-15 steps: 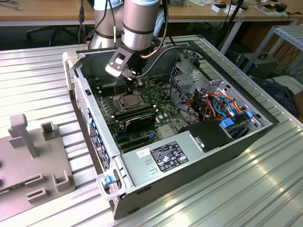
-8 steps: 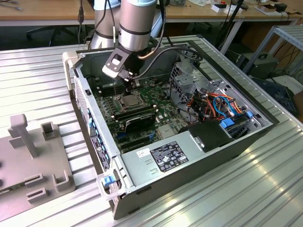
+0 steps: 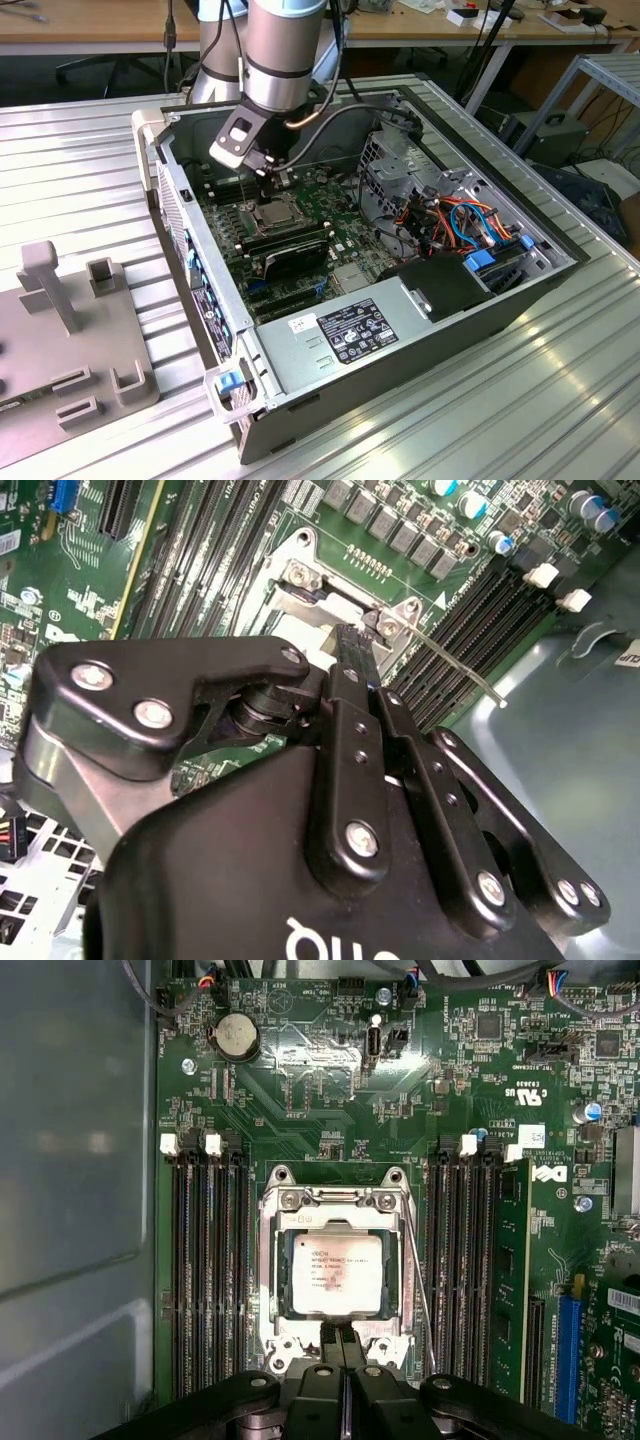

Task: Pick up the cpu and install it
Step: 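Close the cpu cover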

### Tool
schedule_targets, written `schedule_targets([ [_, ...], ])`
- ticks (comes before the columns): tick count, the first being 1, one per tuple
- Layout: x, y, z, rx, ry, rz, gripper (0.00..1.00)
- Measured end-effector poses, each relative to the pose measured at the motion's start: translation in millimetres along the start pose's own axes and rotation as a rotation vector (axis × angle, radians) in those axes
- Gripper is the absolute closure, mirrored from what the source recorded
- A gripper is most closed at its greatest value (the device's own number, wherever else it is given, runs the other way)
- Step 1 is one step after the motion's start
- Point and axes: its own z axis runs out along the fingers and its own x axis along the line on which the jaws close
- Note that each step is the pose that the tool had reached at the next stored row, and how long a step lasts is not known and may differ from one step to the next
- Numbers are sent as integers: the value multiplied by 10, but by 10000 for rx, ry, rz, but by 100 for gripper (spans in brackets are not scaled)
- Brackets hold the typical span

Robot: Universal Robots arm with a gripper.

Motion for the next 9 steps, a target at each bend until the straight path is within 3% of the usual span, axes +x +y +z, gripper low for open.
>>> schedule_targets([
  [9, 0, -21, 122, -1, 1, 2, 89],
])
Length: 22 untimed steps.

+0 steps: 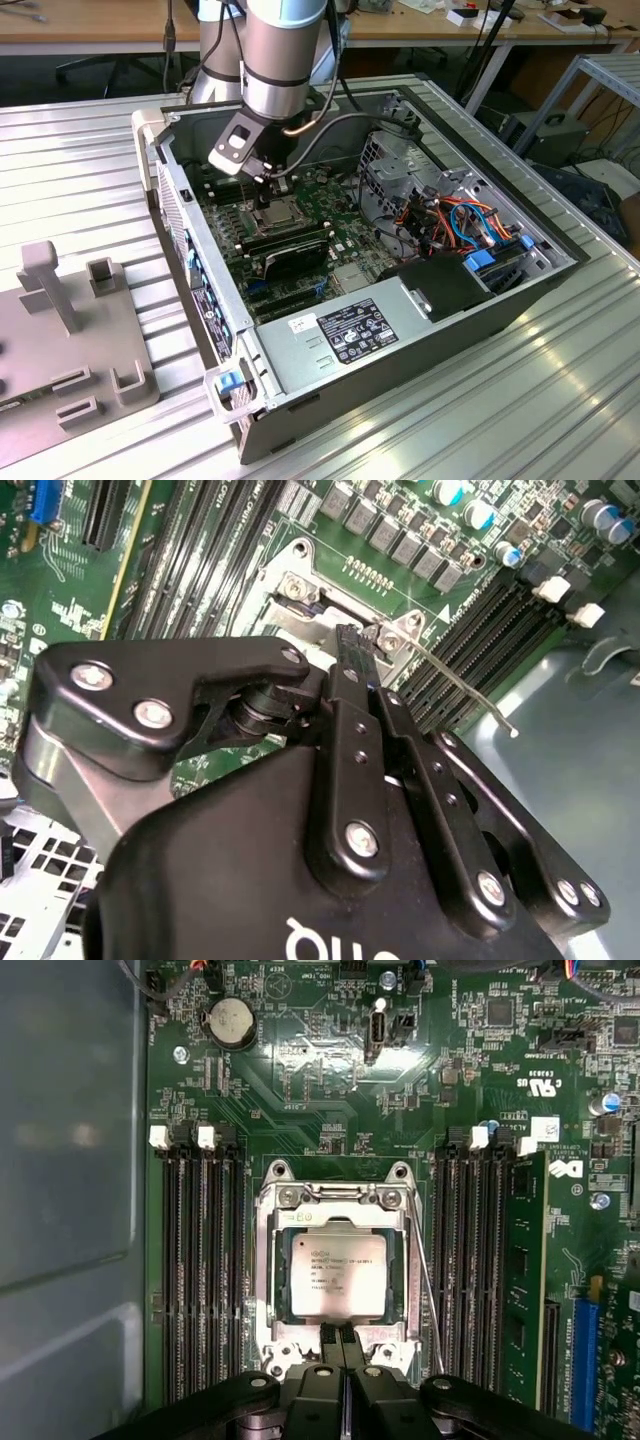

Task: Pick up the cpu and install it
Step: 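Close the cpu cover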

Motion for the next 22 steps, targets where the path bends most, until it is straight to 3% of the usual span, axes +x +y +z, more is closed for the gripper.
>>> schedule_targets([
  [6, 6, -51, 37, 0, 1, -1, 89],
  [22, 59, -58, 87, 0, 0, -2, 89],
])
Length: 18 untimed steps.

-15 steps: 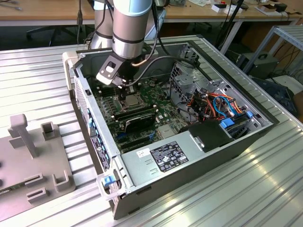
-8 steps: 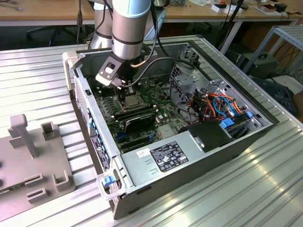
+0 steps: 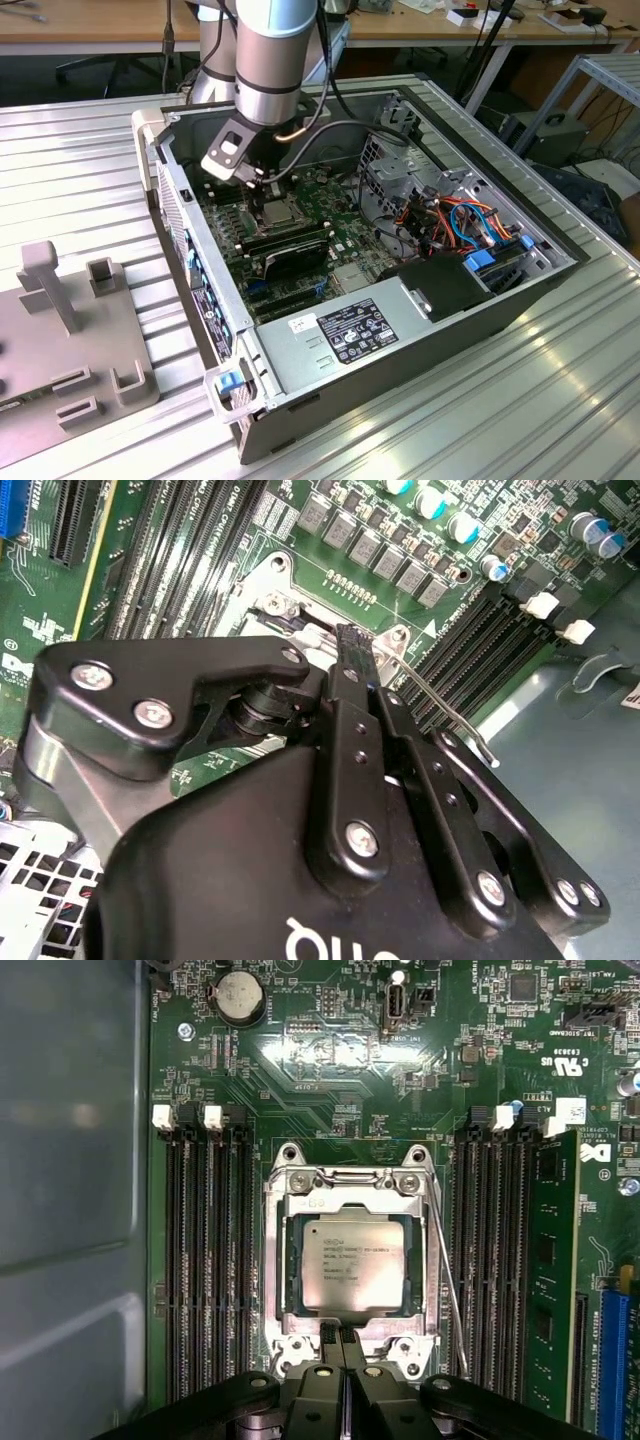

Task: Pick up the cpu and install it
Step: 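Close the cpu cover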

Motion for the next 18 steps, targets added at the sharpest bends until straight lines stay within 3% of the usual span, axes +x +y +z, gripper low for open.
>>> schedule_targets([
  [18, 21, -1, 41, 1, -1, 0, 89],
])
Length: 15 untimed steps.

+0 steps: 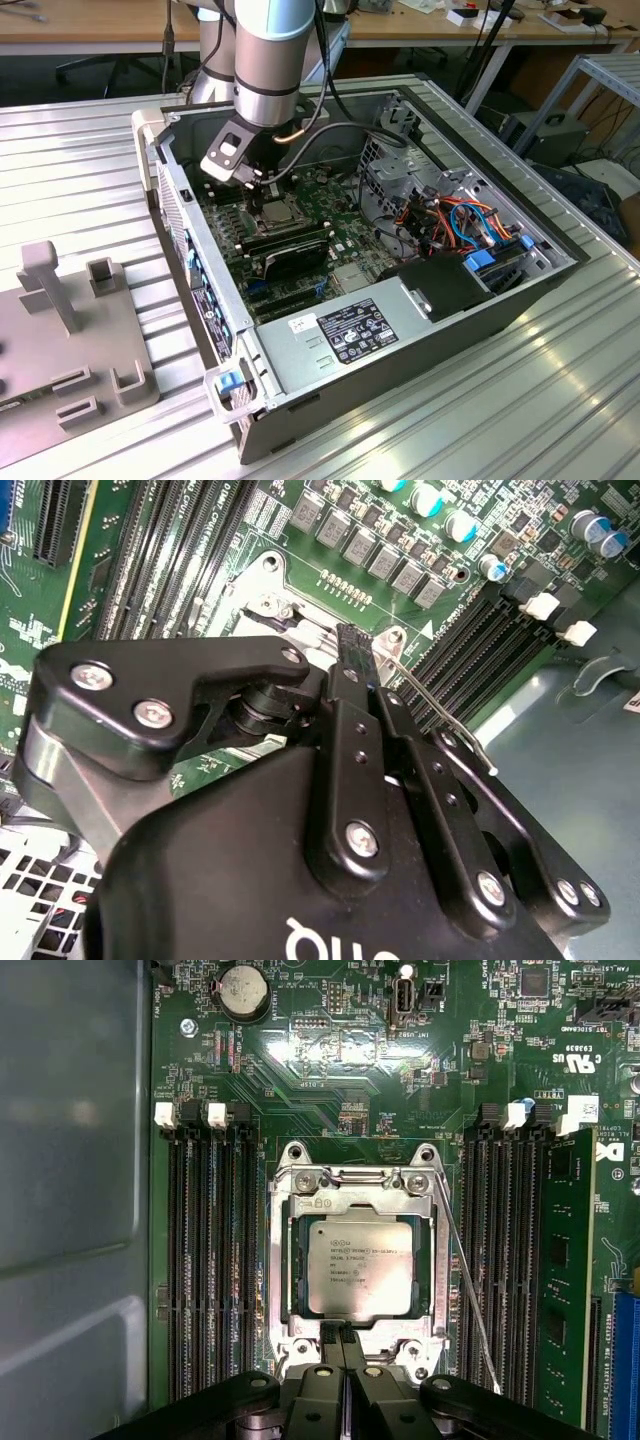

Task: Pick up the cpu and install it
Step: 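Close the cpu cover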

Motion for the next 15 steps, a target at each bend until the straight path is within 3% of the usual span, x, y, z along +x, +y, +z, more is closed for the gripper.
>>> schedule_targets([
  [15, 0, -1, 50, 1, -1, 0, 89],
])
